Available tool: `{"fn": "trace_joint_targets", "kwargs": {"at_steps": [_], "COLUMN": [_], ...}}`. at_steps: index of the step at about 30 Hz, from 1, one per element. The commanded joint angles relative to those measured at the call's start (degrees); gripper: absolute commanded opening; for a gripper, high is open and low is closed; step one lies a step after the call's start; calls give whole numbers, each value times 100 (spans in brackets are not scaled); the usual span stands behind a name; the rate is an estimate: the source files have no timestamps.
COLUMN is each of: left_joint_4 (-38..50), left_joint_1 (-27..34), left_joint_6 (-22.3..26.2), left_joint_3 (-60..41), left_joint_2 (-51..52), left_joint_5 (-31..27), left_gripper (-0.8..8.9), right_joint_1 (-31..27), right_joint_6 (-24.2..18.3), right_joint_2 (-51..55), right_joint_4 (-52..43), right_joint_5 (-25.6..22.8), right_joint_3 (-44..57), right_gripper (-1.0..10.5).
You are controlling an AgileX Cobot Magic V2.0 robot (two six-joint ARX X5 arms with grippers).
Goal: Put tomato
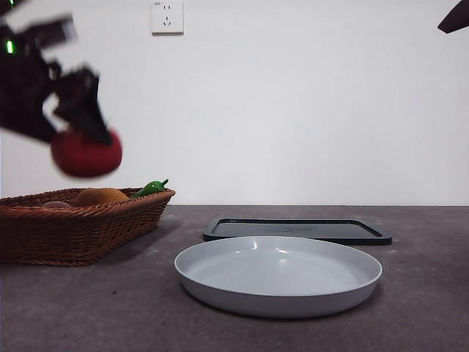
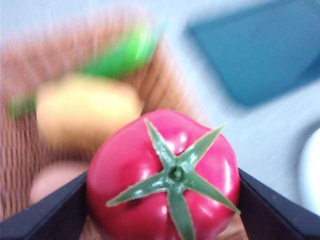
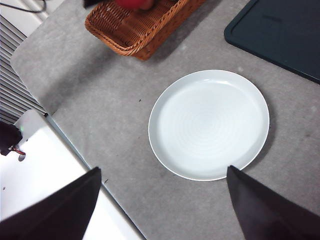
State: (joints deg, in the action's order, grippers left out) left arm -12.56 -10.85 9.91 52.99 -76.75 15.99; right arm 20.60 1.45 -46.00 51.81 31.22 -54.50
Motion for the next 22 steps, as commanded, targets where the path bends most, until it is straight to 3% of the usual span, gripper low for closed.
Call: {"fn": "trace_joint_targets", "kwargs": {"at_steps": [1, 4, 10, 22], "left_joint_4": [4, -2, 57, 807], "left_joint_1": [-173, -505, -1458, -2640], "left_joint_6": [-398, -623, -625, -612], "left_joint_3": [111, 111, 109, 109], "left_joint_2": [321, 610, 557, -984], "left_joint_5": [470, 802, 809, 802], "left_gripper": [299, 299, 300, 301], "right_joint_1": [33, 33, 33, 33], "right_joint_6": [-42, -42, -42, -39], "right_joint_2": [-37, -37, -37, -37], "right_joint_4": [-35, -37, -37, -35], "right_joint_5": [-15, -15, -15, -17], "right_joint_3": [-111, -111, -111, -111], "right_gripper": [401, 401, 401, 401]}}
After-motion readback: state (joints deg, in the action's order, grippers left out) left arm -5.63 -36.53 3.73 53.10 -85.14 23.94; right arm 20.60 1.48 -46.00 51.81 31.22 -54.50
